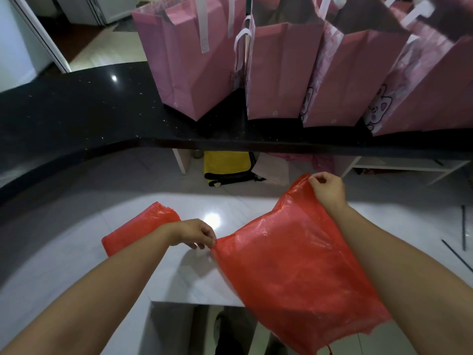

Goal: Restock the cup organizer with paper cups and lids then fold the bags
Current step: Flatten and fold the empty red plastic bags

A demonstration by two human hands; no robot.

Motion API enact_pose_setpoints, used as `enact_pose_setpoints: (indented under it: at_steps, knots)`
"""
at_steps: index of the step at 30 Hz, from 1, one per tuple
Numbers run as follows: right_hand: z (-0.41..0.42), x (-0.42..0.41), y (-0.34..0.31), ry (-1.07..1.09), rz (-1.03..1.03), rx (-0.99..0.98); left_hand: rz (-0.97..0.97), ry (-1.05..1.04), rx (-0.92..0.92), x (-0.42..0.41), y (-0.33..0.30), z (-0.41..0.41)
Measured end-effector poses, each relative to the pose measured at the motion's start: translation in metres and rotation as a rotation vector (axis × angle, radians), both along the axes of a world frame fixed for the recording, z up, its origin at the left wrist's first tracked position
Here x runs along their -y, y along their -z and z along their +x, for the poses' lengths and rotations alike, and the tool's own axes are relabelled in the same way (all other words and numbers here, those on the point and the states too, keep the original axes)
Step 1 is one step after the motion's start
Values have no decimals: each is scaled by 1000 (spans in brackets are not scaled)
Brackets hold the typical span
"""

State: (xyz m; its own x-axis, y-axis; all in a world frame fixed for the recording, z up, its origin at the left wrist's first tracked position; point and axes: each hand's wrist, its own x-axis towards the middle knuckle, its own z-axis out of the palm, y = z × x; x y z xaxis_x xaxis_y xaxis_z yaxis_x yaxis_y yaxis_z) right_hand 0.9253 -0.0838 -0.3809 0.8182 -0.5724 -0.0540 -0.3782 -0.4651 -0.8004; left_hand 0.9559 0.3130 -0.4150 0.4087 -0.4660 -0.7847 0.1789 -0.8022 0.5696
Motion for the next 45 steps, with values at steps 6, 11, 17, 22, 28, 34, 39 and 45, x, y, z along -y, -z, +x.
enact_pose_setpoints:
  at_steps: [6,11,17,22,28,34,39,45]
  knots:
    - [-9,17,0,54,19,-9,-47,-481,304,1,-3,8]
    - [-20,21,14,129,163,-50,76,-474,622,13,-14,25]
    - [-37,26,14,146,240,-97,-17,-639,651,26,-22,28]
    - [-34,29,16,136,315,-136,-115,-794,562,36,-9,35]
    - [-21,26,47,195,491,-86,11,-756,668,47,15,46]
    - [1,4,74,76,264,-145,21,-698,708,61,26,73]
    - [-15,-59,62,-295,-201,-6,166,-269,1191,84,47,18]
    - [-10,-98,94,-813,-509,-357,353,35,1020,99,80,-17]
